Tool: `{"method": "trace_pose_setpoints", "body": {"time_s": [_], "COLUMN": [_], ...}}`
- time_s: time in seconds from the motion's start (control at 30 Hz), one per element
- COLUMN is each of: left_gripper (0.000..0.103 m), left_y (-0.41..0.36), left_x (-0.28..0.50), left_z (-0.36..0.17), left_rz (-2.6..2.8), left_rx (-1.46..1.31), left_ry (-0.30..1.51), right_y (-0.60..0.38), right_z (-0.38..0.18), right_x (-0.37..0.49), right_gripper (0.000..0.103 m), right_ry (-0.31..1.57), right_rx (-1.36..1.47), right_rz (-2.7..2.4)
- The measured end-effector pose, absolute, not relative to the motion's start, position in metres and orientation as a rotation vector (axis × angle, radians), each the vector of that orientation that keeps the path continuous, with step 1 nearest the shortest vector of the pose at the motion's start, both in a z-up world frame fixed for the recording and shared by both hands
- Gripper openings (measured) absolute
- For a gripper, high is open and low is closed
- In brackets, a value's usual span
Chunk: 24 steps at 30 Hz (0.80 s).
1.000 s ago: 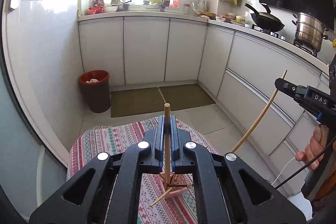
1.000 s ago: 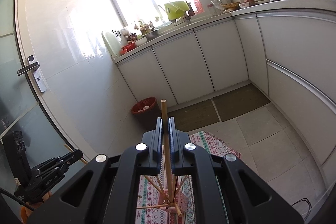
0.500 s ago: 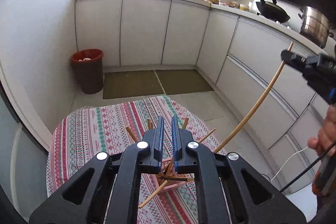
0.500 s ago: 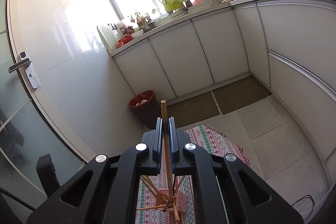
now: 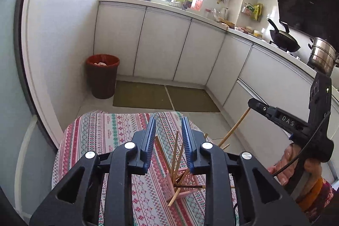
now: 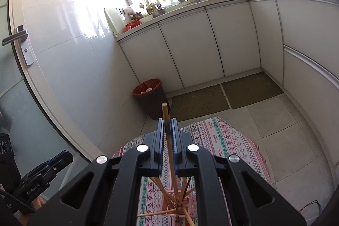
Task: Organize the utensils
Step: 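Open the left gripper to drop the chopstick into the basket, then open the right gripper to drop its chopstick into the basket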
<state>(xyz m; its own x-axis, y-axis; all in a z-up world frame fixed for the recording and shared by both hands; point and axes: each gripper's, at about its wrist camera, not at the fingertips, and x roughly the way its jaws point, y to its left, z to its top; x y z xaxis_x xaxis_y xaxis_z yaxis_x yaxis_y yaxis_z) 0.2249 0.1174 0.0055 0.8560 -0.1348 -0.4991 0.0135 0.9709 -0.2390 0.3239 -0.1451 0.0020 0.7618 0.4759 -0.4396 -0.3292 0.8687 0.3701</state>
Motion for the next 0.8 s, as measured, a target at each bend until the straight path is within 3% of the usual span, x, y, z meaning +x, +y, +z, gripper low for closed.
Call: {"method": "trace_pose_setpoints", "body": {"time_s": [0.07,0.1,0.13,0.2,0.37,0.4,0.5,0.6,0.8], "left_gripper": [0.025,0.025,0.027,0.033,0.070,0.074,0.080,0.094,0.096], "left_y": [0.124,0.126,0.128,0.129,0.119,0.115,0.100,0.082,0.046], "left_x": [0.224,0.223,0.220,0.214,0.184,0.177,0.159,0.143,0.097], "left_z": [0.002,0.002,0.004,0.009,0.027,0.030,0.037,0.039,0.032], "left_rz": [-0.075,-0.071,-0.066,-0.062,-0.036,-0.025,-0.006,0.038,0.192], "left_rx": [-0.257,-0.263,-0.266,-0.268,-0.266,-0.260,-0.245,-0.214,-0.141], "left_ry": [0.544,0.541,0.532,0.516,0.421,0.404,0.381,0.382,0.299], "right_y": [-0.137,-0.134,-0.133,-0.135,-0.148,-0.151,-0.158,-0.166,-0.187], "right_z": [-0.010,-0.013,-0.012,-0.004,0.030,0.035,0.043,0.044,0.031], "right_x": [0.323,0.322,0.319,0.312,0.277,0.267,0.238,0.214,0.169], "right_gripper": [0.014,0.027,0.032,0.032,0.032,0.033,0.051,0.063,0.094], "right_ry": [0.561,0.572,0.573,0.561,0.510,0.494,0.456,0.454,0.490], "right_rx": [0.259,0.255,0.252,0.240,0.204,0.187,0.139,0.110,0.112], "right_rz": [0.466,0.476,0.476,0.461,0.411,0.397,0.337,0.289,0.147]}}
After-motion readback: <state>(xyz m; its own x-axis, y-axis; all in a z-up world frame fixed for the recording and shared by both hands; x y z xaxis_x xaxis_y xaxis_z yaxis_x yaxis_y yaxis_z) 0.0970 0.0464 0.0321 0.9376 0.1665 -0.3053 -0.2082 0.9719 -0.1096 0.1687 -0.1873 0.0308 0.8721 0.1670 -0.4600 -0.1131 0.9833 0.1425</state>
